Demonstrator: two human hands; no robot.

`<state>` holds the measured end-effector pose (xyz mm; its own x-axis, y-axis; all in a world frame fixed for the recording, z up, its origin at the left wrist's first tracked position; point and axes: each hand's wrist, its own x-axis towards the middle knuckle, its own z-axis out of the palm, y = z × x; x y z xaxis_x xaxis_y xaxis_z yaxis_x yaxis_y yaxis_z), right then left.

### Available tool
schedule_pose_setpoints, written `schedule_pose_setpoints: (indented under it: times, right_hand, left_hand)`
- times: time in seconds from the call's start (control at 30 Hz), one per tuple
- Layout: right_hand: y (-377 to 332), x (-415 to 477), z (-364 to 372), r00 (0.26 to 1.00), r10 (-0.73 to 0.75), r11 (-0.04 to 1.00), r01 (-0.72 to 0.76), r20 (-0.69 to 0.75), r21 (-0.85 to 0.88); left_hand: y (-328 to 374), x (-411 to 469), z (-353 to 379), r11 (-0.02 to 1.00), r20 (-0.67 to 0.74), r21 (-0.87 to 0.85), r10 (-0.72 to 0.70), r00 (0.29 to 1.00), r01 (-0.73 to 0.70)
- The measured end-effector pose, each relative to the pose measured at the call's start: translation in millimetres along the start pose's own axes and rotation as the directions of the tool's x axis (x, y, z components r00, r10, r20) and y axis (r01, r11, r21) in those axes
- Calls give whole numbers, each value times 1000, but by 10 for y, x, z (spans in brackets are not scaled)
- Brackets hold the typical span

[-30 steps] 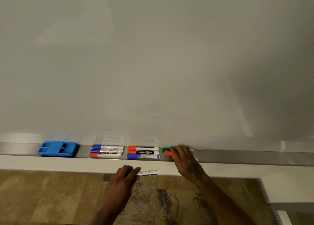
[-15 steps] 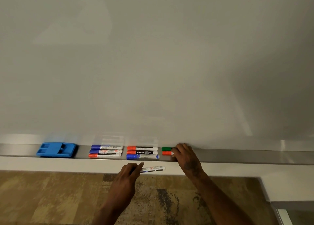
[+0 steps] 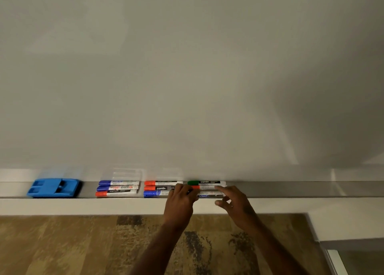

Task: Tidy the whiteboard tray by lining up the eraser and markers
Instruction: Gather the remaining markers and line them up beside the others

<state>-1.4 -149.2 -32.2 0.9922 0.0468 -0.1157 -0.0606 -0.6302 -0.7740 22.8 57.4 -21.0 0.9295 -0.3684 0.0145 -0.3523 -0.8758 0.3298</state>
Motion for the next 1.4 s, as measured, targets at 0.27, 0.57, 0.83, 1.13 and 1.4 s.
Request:
schedule_pose_setpoints:
  times: [0.27,0.57,0.83,1.13,1.4]
  right_hand:
    - [35,108,-60,986,45,987,-68,-160,-144]
    - [-23,123,-99,964,192,976,-208,-186,-70]
    - [-74,224,-127,931,308,945,-324,-196,-51]
    - [-108,327,-120,927,365,927,-371,-88,-51]
    - [-137,326,-121,922,378,923,-382,-82,-37]
  left_hand:
    - [93,160,164,999,37,0,-42,998,42]
    - [47,138,-27,878,57,-307,-368,928,367]
    - [173,299,-120,758,239,-340,-503,831,557]
    - [223,419,-140,755,310,-292,-506,805,587]
    - [237,433,-184,759,296,-276,-517,803,590]
